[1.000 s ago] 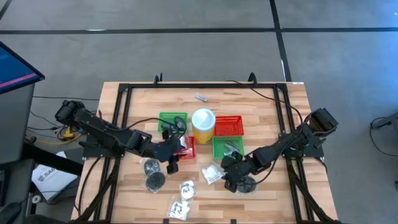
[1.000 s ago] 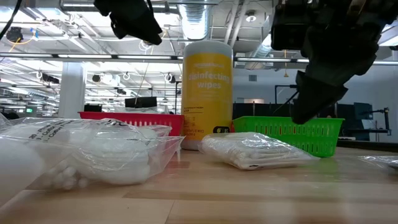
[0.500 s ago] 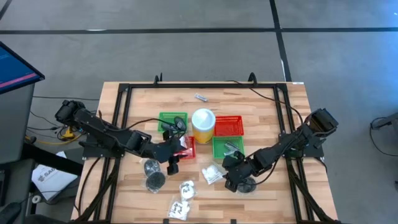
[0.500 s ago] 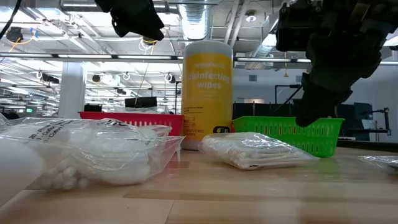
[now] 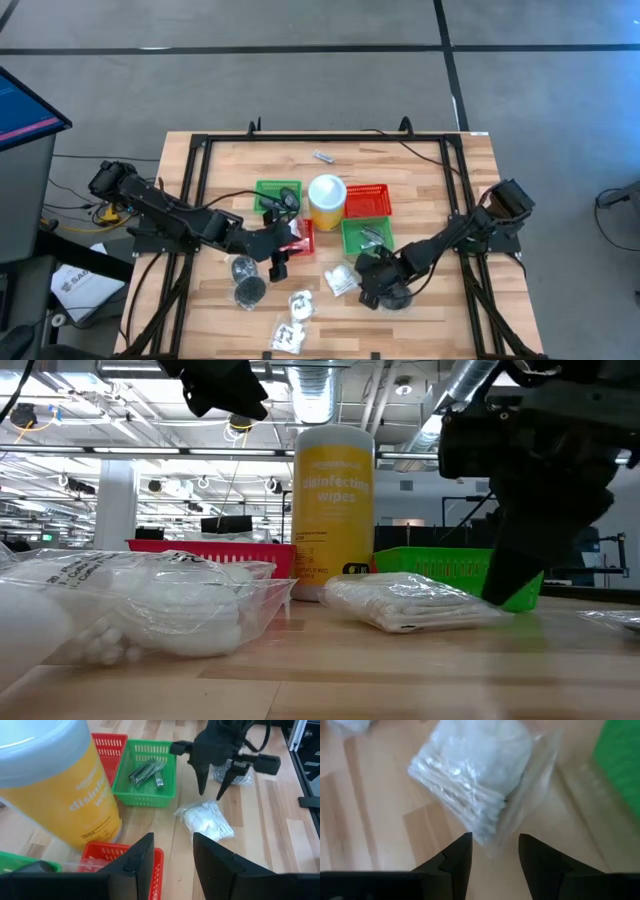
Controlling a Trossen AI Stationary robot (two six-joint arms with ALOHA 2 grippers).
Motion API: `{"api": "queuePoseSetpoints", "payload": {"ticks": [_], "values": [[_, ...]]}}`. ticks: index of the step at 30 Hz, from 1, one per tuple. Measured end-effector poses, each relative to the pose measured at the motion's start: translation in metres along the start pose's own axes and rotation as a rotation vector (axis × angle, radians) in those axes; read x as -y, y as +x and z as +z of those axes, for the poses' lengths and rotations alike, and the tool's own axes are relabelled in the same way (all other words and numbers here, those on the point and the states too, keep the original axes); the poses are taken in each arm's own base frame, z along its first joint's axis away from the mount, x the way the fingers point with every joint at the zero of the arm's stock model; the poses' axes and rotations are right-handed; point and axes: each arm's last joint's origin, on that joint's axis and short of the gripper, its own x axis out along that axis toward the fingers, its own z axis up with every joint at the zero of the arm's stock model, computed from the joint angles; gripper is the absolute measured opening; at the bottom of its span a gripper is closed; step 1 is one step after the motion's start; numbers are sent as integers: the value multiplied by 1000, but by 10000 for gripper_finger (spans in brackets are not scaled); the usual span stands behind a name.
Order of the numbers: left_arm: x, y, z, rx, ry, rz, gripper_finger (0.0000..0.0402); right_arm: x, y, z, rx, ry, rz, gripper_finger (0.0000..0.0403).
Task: Pick & Place Travel size toiletries
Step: Put the transparent cotton pack into the left red bin
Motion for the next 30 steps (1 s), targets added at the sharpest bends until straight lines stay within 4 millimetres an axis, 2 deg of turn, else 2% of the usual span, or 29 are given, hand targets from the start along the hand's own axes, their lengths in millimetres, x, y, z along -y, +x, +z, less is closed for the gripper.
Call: {"api": "queuePoseSetpoints", "payload": {"ticks": [7, 12, 16, 21, 30], "values": [[0, 0, 0, 4, -1, -1, 126, -1, 15, -4, -7, -5, -11, 155], [0, 0, 0, 5, -1, -2, 126, 0, 16, -2, -1, 2, -8, 149], [0, 0, 0, 5, -1, -2, 126, 1, 17, -3, -7, 1, -15, 108], [0, 0, 0, 5, -1, -2, 126, 1, 17, -3, -8, -5, -17, 17], [0, 0, 0, 5, -1, -2, 126, -3, 15, -3, -32, -19, 65, 3]]}}
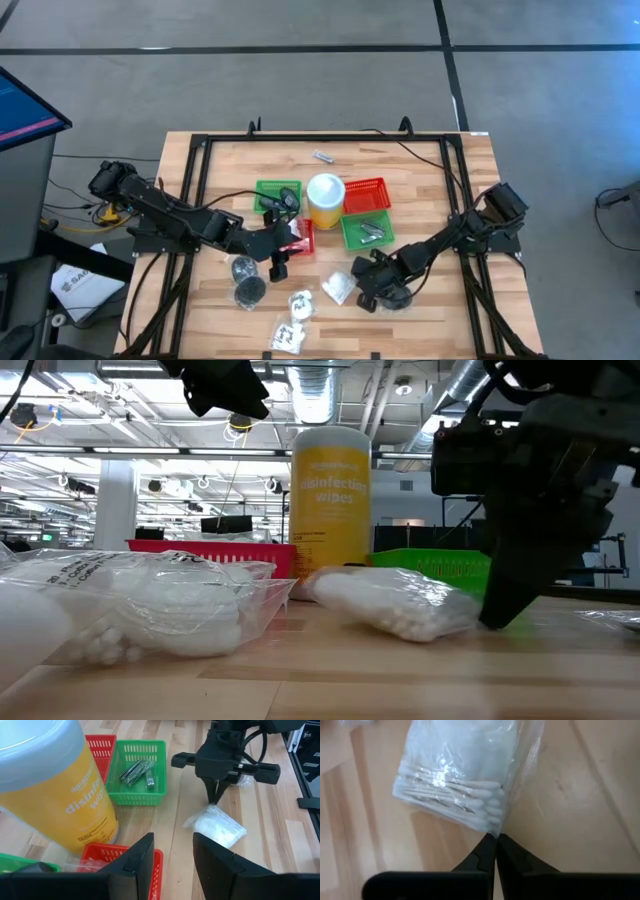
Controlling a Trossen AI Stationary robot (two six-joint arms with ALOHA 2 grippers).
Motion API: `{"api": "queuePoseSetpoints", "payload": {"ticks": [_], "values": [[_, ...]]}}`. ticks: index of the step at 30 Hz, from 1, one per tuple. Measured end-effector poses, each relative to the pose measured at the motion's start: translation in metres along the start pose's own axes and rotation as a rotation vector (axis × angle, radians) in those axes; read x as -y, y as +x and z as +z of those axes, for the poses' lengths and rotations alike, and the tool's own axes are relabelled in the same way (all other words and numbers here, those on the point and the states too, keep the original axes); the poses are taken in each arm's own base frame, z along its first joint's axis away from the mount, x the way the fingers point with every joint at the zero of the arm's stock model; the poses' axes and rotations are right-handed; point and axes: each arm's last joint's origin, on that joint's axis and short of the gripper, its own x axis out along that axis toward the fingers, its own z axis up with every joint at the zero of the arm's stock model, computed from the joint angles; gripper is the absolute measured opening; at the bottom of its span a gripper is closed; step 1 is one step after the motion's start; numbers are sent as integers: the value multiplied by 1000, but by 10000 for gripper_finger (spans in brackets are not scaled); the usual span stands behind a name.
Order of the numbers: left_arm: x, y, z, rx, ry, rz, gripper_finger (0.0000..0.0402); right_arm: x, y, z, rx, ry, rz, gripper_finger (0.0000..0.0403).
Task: Pick & Place Travel size toiletries
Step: Put the transparent cotton pack into the left red bin
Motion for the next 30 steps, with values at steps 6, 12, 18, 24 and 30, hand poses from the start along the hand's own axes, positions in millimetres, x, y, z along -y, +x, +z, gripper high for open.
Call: {"api": "queuePoseSetpoints", "payload": {"ticks": [6, 12, 18, 24, 30], "values": [[0, 0, 0, 0, 0, 0, 126, -6, -13, 2, 35, -15, 36, 1], [0, 0, 0, 0, 0, 0, 126, -13, -30, 5, 107, -40, 53, 1], [0, 0, 0, 1, -1, -1, 126, -15, -45, 9, 172, -50, 50, 0], [0, 0, 1, 7, -3, -3, 126, -15, -54, 12, 208, -61, 47, 0], [1, 0, 2, 23, -12, -9, 126, -16, -67, 16, 259, -84, 48, 0]]}}
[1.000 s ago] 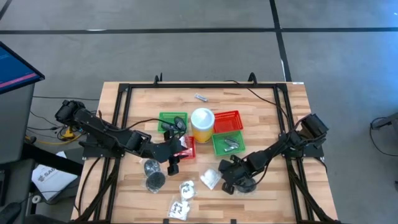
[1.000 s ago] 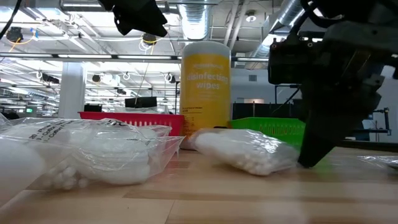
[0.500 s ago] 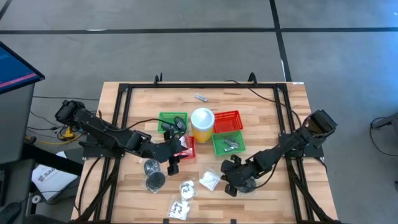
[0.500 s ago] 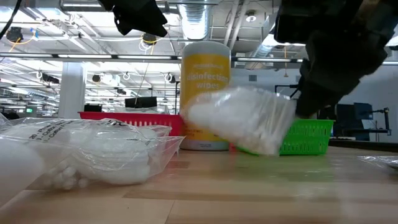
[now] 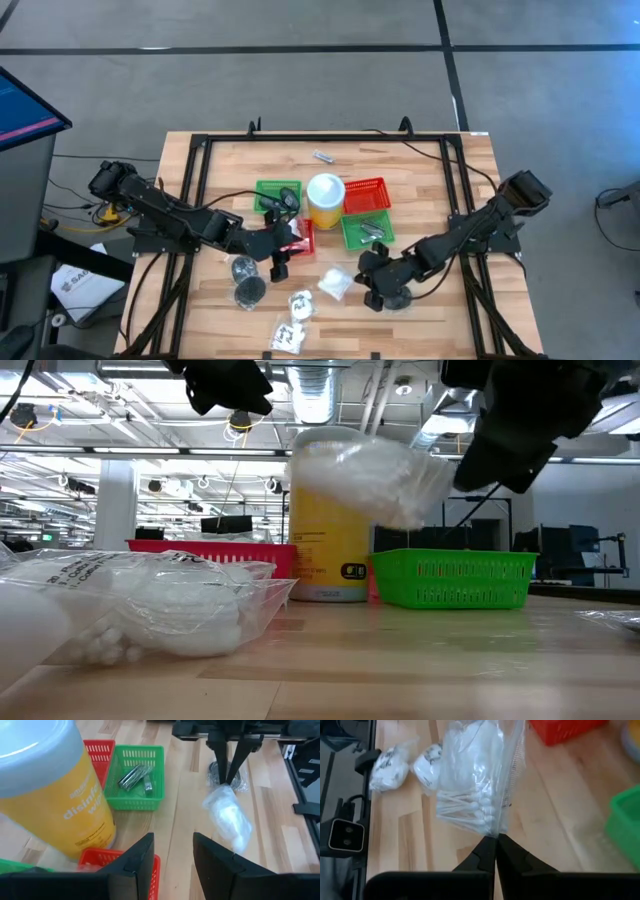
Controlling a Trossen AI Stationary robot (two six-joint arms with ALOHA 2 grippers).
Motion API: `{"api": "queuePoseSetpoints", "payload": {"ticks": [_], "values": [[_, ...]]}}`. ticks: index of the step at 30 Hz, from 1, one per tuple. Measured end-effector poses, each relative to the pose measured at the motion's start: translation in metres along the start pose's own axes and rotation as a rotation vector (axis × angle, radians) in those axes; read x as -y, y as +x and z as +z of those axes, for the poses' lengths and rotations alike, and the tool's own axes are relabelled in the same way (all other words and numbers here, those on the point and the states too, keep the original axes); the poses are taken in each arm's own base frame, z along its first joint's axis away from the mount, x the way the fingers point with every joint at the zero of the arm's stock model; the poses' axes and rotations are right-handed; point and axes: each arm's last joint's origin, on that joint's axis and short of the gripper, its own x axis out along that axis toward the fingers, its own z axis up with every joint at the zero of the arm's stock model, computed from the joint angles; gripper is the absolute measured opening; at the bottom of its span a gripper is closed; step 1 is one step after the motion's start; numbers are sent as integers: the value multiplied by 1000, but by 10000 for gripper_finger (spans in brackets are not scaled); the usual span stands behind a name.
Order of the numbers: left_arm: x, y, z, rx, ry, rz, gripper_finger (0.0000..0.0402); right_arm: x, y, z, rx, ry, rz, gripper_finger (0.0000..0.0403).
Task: Pick & Place Travel size toiletries
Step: Put the transparent cotton pack into the left red bin
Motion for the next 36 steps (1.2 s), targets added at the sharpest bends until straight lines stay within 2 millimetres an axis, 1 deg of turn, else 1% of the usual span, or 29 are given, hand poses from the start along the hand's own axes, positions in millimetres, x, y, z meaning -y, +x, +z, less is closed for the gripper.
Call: {"api": "queuePoseSetpoints", "payload": {"ticks": [9, 17, 23, 28, 31, 34, 36], "values": [[2, 0, 5, 44, -23, -17, 126, 2, -24, 16, 115, -52, -14, 0], [5, -1, 13, 120, -62, -47, 126, 6, -45, 29, 206, -79, -33, 0], [6, -2, 21, 192, -101, -77, 126, 10, -52, 34, 241, -84, -50, 0], [2, 0, 27, 213, -128, -137, 126, 14, -55, 42, 255, -109, -93, 0], [-2, 2, 29, 214, -142, -151, 126, 10, -60, 53, 255, -120, -129, 0], [-5, 4, 31, 218, -155, -151, 126, 5, -67, 62, 236, -171, -170, 0], [-8, 5, 32, 223, -175, -146, 126, -1, -71, 71, 262, -178, -159, 0]]}}
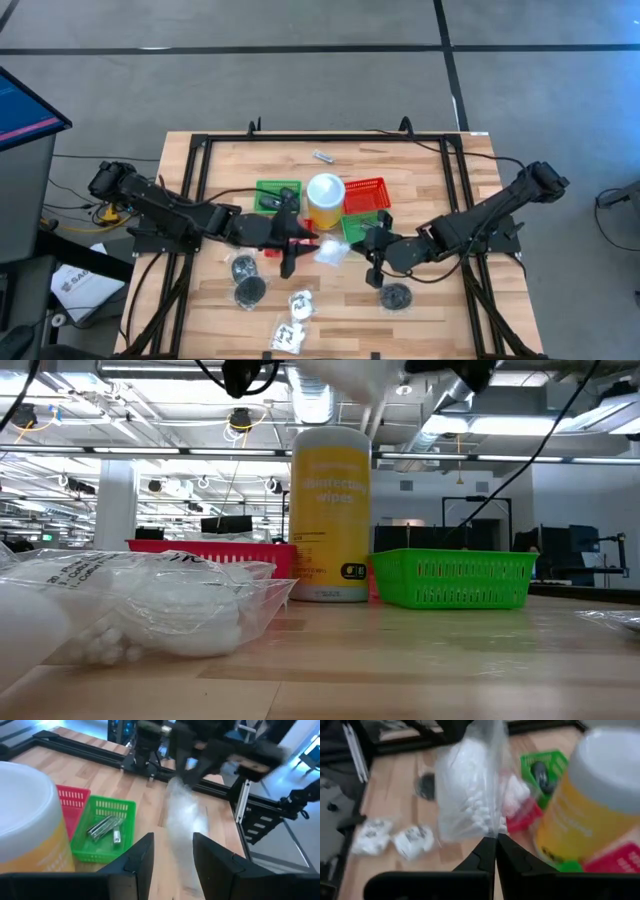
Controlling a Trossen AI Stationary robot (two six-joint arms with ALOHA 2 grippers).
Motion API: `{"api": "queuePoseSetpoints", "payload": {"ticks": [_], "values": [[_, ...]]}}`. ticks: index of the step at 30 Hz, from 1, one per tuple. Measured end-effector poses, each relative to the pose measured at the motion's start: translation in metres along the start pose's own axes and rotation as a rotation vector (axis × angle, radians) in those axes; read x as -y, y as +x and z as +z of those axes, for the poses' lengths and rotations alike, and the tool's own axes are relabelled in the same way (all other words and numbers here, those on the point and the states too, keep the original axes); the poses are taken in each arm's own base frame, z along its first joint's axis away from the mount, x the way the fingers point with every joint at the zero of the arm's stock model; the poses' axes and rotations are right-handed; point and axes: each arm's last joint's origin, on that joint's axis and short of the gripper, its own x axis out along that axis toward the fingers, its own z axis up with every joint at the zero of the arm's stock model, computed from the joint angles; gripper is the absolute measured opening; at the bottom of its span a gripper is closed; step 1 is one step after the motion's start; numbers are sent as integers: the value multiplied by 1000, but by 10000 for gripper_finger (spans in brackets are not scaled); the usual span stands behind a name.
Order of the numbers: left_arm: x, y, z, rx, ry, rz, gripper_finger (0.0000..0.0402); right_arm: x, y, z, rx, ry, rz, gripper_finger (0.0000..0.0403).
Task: Pick & Place Travel size toiletries
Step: Put the transparent cotton pack into the left red bin
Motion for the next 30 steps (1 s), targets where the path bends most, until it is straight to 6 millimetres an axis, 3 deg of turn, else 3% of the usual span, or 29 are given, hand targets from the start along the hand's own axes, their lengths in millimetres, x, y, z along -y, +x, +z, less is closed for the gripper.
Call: {"api": "queuePoseSetpoints", "payload": {"ticks": [6, 11, 26, 30], "values": [[-4, 3, 6, 5, -24, -90, 126, -3, -5, 17, 1, -40, -15, 0], [-6, 4, 12, 26, -39, -157, 126, -2, -5, 17, -13, -54, -37, 0], [-19, 7, 20, 70, -40, -117, 125, -3, -5, 19, 0, -52, -30, 0], [-20, 8, 20, 74, -29, -112, 104, -3, -5, 19, 0, -52, -30, 0]]}}
